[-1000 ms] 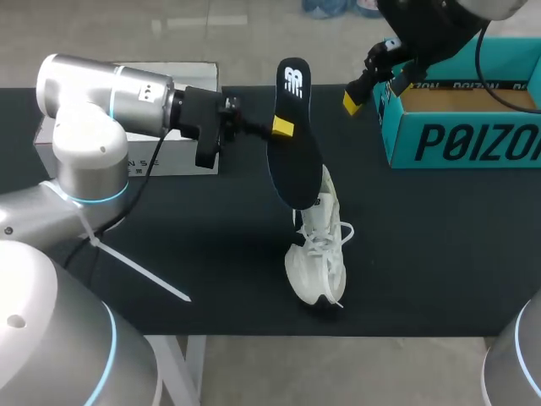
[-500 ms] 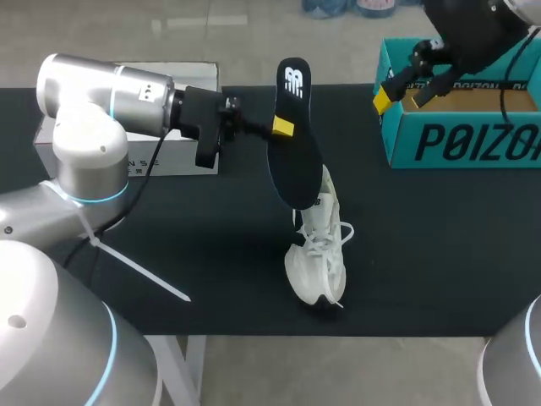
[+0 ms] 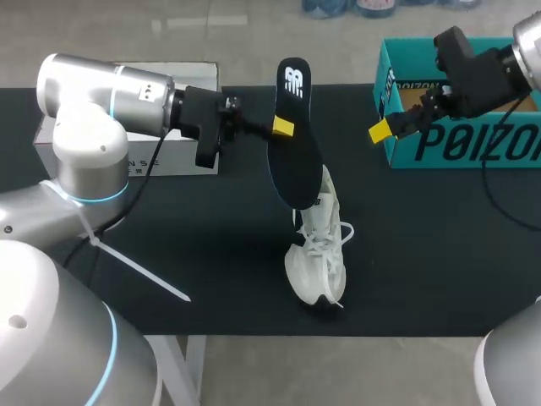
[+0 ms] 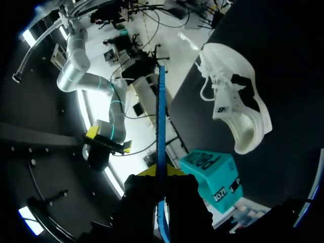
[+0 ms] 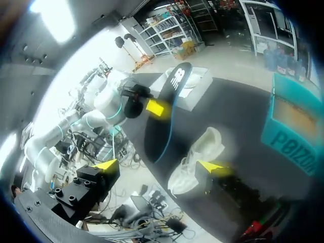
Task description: Take the shoe out of the shoebox, open the shoe tongue, remove and reinsert the insole, then place the shoe into the shoebox
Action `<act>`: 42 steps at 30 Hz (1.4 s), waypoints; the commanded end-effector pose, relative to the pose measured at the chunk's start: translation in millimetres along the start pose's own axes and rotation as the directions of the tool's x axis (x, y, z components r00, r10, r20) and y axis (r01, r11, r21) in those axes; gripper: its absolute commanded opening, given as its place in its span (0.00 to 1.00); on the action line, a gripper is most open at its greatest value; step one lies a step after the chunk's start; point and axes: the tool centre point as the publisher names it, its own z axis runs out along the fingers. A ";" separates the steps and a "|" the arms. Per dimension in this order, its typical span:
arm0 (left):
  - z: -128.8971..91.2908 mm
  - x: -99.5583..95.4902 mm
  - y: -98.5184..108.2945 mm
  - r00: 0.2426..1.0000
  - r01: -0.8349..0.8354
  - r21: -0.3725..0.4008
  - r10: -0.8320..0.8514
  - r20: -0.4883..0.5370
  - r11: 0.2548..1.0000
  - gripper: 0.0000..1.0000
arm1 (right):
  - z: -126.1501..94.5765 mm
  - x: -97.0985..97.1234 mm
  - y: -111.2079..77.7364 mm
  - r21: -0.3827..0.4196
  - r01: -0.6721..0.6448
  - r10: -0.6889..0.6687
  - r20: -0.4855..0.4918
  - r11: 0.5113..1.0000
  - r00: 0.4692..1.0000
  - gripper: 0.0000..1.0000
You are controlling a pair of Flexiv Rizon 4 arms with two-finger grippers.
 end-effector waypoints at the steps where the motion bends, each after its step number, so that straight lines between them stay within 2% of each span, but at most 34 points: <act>1: 1.0 0.6 -0.3 1.000 -0.002 -0.002 0.002 0.000 1.000 0.00 | 19.7 -12.2 0.8 -0.066 -0.009 0.003 -0.092 0.998 0.996 1.00; 4: 1.0 0.6 -0.3 1.000 -0.002 -0.002 0.002 0.000 1.000 0.00 | 36.8 -13.7 5.7 -0.045 -0.009 0.004 -0.121 0.999 0.993 1.00; 14: 1.0 0.6 -0.3 1.000 -0.002 -0.002 0.002 0.000 1.000 0.00 | 79.9 4.4 34.3 0.002 0.075 -0.073 -0.182 0.997 0.981 1.00; 24: 1.0 0.6 -0.3 1.000 -0.002 -0.002 0.002 0.000 1.000 0.00 | 111.5 2.2 34.5 0.008 0.067 -0.063 -0.238 0.998 0.969 1.00; 31: 1.0 0.6 -0.3 1.000 -0.002 -0.002 0.002 0.000 1.000 0.00 | 123.9 3.8 38.1 0.000 0.060 -0.058 -0.263 0.998 0.963 1.00; 39: 1.0 0.6 -0.3 1.000 -0.002 -0.002 0.002 0.000 1.000 0.00 | 126.9 3.8 39.3 0.001 0.061 -0.058 -0.271 0.998 0.961 1.00; 42: 1.0 0.6 -0.3 1.000 -0.002 -0.002 0.002 0.000 1.000 0.00 | 125.6 2.0 39.5 -0.001 0.056 -0.054 -0.272 0.998 0.961 0.89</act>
